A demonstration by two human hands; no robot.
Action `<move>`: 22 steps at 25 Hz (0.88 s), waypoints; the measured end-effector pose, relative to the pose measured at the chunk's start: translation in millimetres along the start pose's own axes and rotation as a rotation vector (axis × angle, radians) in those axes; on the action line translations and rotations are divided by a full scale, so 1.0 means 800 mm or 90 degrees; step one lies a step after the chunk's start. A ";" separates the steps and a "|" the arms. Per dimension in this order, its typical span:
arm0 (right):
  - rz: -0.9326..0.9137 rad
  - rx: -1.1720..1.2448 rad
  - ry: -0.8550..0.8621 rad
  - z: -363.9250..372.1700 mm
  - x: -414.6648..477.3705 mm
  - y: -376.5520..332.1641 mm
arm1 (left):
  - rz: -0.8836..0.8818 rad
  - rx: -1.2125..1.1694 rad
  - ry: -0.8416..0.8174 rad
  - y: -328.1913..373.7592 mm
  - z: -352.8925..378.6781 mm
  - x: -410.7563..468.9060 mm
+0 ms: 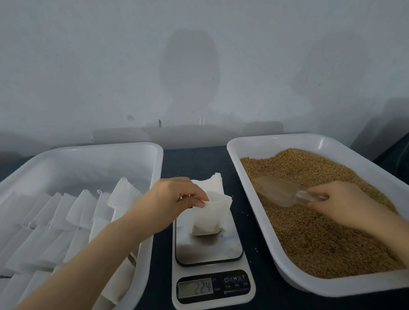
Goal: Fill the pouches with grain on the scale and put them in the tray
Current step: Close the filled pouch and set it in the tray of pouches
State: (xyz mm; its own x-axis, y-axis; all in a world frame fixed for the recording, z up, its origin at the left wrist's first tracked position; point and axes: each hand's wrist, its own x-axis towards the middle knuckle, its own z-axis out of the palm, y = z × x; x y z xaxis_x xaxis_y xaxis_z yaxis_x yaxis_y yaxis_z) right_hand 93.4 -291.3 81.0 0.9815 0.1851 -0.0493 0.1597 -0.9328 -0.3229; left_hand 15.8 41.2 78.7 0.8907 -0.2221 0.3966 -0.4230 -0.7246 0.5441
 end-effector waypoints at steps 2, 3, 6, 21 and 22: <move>0.016 0.006 -0.013 -0.002 -0.002 0.009 | 0.013 -0.002 0.005 0.000 0.000 0.000; 0.021 -0.004 -0.020 -0.003 -0.002 0.014 | 0.016 -0.008 0.007 0.000 0.000 -0.001; 0.021 -0.025 -0.040 -0.009 -0.005 0.024 | 0.008 -0.019 0.008 0.003 -0.001 -0.001; 0.006 -0.003 -0.041 -0.022 -0.029 0.046 | -0.050 -0.033 0.000 0.009 -0.004 -0.001; 0.006 0.015 -0.029 -0.021 -0.030 0.049 | -0.055 -0.037 0.001 0.010 -0.005 -0.002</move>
State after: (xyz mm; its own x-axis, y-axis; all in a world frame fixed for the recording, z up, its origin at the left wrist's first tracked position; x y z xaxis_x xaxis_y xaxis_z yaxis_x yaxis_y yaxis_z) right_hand 77.6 -337.7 85.7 0.9771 0.1903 -0.0954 0.1470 -0.9272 -0.3444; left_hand 10.9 38.3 85.1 0.9241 -0.1595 0.3474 -0.3535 -0.7024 0.6178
